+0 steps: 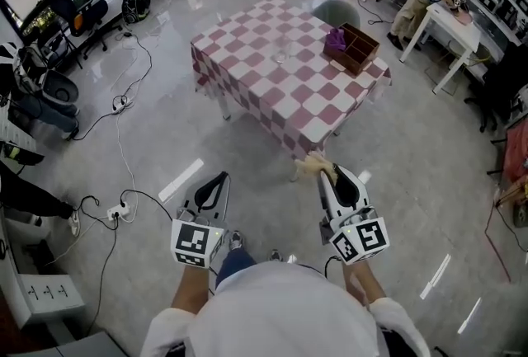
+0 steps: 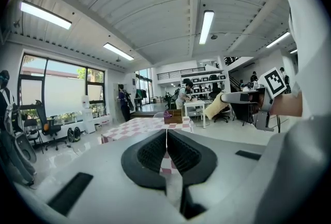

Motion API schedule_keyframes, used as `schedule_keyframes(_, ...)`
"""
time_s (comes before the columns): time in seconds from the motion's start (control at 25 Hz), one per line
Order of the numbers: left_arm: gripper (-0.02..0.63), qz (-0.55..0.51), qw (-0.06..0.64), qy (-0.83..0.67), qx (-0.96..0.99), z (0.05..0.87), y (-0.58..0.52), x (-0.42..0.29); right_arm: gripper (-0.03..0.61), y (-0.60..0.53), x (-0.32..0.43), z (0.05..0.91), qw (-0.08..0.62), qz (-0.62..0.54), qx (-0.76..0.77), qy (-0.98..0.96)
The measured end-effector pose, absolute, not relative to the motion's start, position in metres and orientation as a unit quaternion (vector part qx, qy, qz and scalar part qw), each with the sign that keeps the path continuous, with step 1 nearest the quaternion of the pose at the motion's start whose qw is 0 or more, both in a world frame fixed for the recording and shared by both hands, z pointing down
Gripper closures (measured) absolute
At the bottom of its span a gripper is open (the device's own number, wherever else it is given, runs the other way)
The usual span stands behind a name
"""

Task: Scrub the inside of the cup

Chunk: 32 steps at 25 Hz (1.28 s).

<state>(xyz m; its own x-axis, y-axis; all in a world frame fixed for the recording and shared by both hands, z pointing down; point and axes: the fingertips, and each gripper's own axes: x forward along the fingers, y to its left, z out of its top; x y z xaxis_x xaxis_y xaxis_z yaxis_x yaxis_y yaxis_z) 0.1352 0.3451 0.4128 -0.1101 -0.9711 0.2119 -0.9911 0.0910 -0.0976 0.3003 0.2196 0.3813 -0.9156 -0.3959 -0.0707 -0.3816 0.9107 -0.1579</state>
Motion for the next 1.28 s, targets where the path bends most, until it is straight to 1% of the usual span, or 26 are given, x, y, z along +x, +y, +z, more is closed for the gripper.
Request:
schedule_keyframes(0.64, 0.581, 0.103, 0.028, -0.678, 0.728, 0.404, 0.312, 0.034, 0.471, 0.217, 0.219, 0.372, 0.060, -0.057, -0.286, 0.955)
schedule_keyframes(1.04, 0.581, 0.100, 0.019, -0.634, 0.767, 0.406, 0.309, -0.012, 0.471, 0.235, 0.189, 0.377, 0.068, -0.057, -0.348, 0.933)
schedule_keyframes(1.28, 0.581, 0.088, 0.019, -0.632, 0.770, 0.406, 0.310, -0.032, 0.471, 0.237, 0.173, 0.376, 0.060, -0.051, -0.356, 0.931)
